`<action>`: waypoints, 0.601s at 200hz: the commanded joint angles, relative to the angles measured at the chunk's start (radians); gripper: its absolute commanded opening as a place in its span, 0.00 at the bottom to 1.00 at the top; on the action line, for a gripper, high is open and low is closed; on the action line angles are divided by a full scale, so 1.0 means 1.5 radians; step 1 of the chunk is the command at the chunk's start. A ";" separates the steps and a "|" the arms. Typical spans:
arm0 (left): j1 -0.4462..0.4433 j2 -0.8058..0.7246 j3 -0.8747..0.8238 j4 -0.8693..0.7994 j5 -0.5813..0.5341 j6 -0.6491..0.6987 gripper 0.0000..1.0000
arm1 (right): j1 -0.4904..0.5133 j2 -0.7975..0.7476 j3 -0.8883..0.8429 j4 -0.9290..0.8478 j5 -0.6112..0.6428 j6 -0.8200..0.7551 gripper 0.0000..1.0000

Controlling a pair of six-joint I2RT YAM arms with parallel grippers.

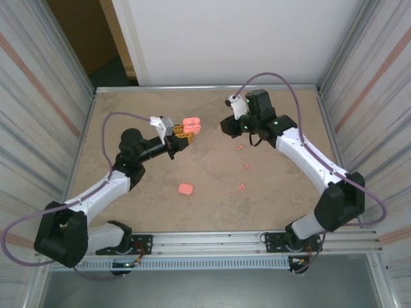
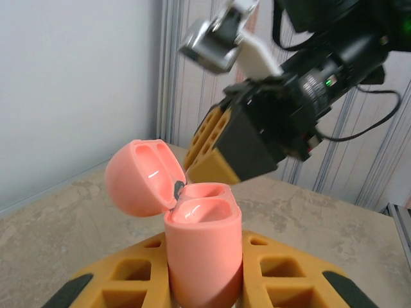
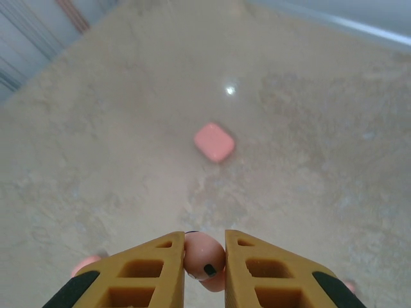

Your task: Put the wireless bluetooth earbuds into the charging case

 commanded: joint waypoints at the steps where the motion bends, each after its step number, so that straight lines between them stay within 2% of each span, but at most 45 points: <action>1: 0.003 0.009 0.020 0.035 0.005 -0.012 0.00 | 0.009 -0.045 -0.015 0.074 -0.039 0.036 0.19; 41: 0.003 0.024 0.021 0.054 0.009 -0.021 0.00 | 0.068 -0.075 -0.008 0.112 -0.006 0.015 0.20; 120: 0.003 0.026 0.016 0.065 0.014 -0.032 0.00 | 0.158 -0.062 0.012 0.152 0.067 -0.021 0.20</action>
